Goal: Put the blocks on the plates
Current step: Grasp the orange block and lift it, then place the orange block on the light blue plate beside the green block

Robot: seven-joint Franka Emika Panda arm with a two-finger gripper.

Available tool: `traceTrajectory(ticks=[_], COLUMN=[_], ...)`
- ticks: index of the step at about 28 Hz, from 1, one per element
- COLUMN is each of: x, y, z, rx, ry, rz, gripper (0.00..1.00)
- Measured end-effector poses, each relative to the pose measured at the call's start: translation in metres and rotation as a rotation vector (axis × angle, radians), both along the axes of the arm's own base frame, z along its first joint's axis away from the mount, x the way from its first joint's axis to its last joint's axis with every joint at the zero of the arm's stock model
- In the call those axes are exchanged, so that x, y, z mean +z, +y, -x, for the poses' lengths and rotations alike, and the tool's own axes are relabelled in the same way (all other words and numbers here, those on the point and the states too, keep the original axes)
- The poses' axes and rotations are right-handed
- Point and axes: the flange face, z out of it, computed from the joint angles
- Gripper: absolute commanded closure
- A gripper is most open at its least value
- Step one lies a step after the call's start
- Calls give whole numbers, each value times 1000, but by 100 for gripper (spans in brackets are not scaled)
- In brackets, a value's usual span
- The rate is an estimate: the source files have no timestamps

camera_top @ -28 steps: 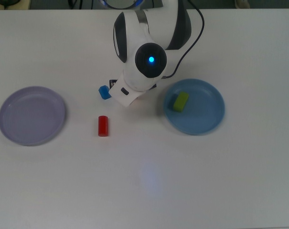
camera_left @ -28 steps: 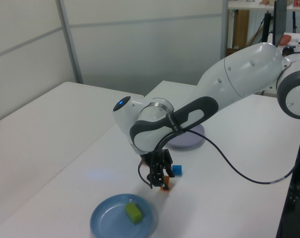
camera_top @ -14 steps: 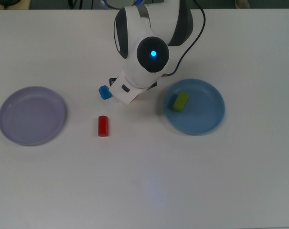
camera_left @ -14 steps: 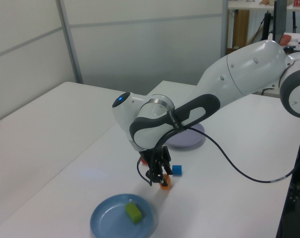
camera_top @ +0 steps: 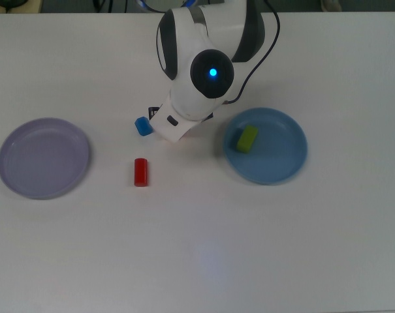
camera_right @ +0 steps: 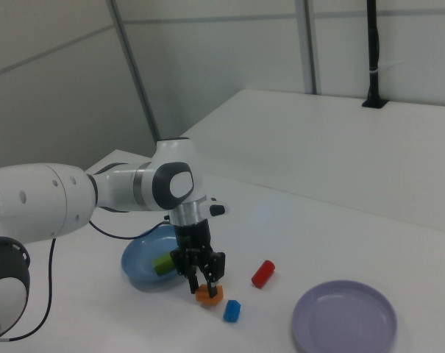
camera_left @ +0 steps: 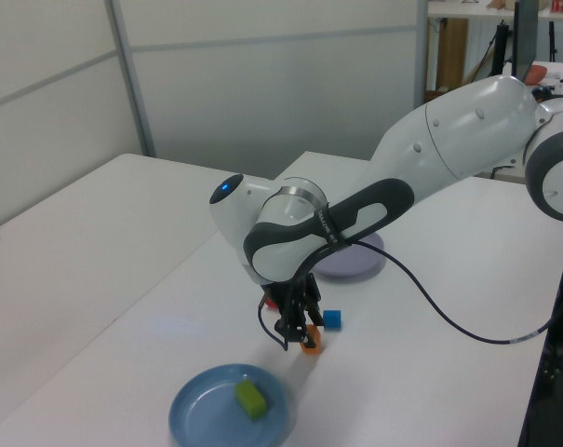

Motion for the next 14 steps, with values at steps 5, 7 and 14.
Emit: traceTrajectory(ticks=[5, 7, 14], x=[11, 22, 58], y=[9, 21, 94], z=[0, -1, 6], rx=[13, 29, 71], ry=[-20, -39, -118], rz=[-4, -7, -5], gripper=[57, 57, 57])
